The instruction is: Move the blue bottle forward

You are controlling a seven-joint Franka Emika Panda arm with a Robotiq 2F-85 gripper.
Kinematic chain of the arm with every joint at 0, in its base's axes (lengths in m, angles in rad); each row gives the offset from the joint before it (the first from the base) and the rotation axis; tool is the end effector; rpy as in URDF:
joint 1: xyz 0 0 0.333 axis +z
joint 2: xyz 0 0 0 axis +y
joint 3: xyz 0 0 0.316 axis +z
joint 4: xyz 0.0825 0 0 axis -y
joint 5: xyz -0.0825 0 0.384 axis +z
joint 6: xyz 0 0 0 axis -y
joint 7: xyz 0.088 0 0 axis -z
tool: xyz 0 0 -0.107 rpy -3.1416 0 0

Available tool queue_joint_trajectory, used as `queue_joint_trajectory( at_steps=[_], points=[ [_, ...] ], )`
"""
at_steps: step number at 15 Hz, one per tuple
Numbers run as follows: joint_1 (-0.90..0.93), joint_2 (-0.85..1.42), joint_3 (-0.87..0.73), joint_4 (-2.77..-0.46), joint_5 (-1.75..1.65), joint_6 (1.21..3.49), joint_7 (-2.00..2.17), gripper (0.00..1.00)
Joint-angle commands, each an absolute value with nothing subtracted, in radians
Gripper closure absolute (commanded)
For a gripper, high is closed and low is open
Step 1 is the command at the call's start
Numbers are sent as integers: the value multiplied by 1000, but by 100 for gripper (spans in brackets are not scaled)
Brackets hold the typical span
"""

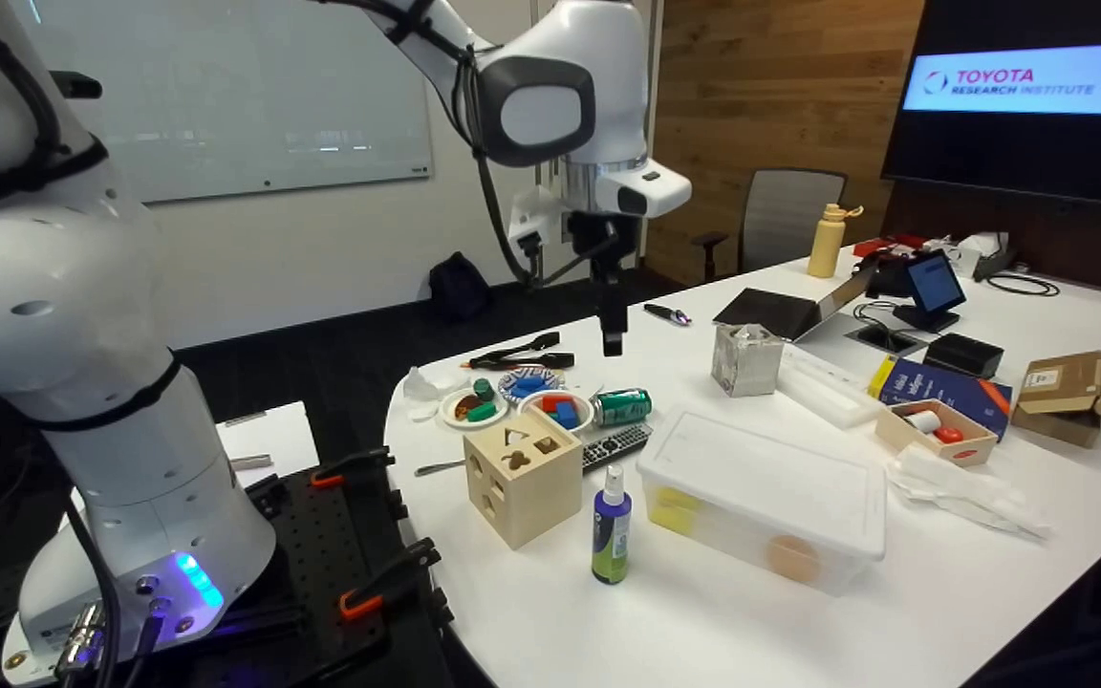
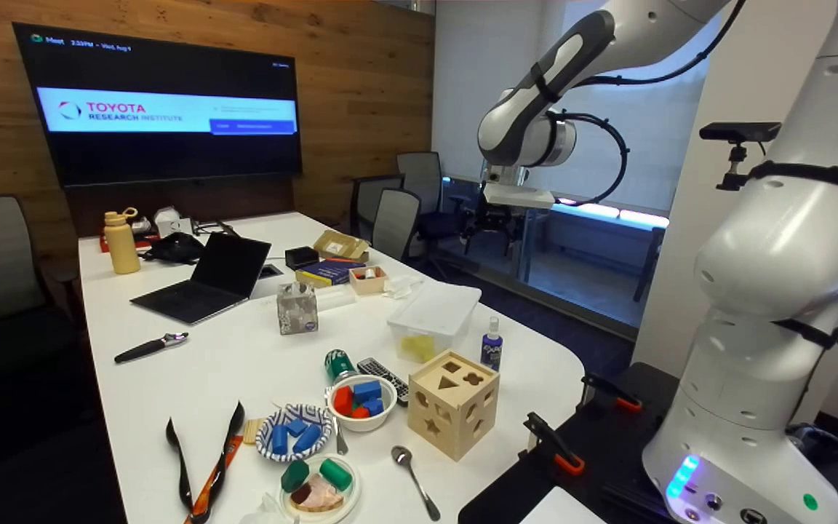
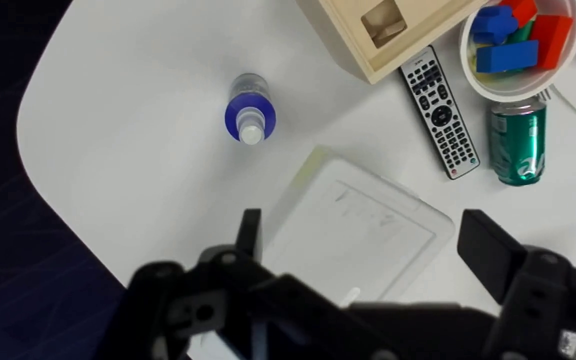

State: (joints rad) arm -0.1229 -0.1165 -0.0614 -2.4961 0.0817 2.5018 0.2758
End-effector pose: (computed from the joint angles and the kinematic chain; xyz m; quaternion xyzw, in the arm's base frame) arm 0.4623 -0.0866 0.3400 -0.9638 0.2578 -0.0594 0.0326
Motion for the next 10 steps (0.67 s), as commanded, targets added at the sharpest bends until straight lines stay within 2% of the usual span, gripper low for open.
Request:
queue_joint_trajectory(
  at_steps=[1, 10],
  points=[
    [-132, -50, -74, -2542, 57, 2616, 338, 0],
    [-128, 141, -109, -2588, 200, 2816, 262, 0]
  ],
)
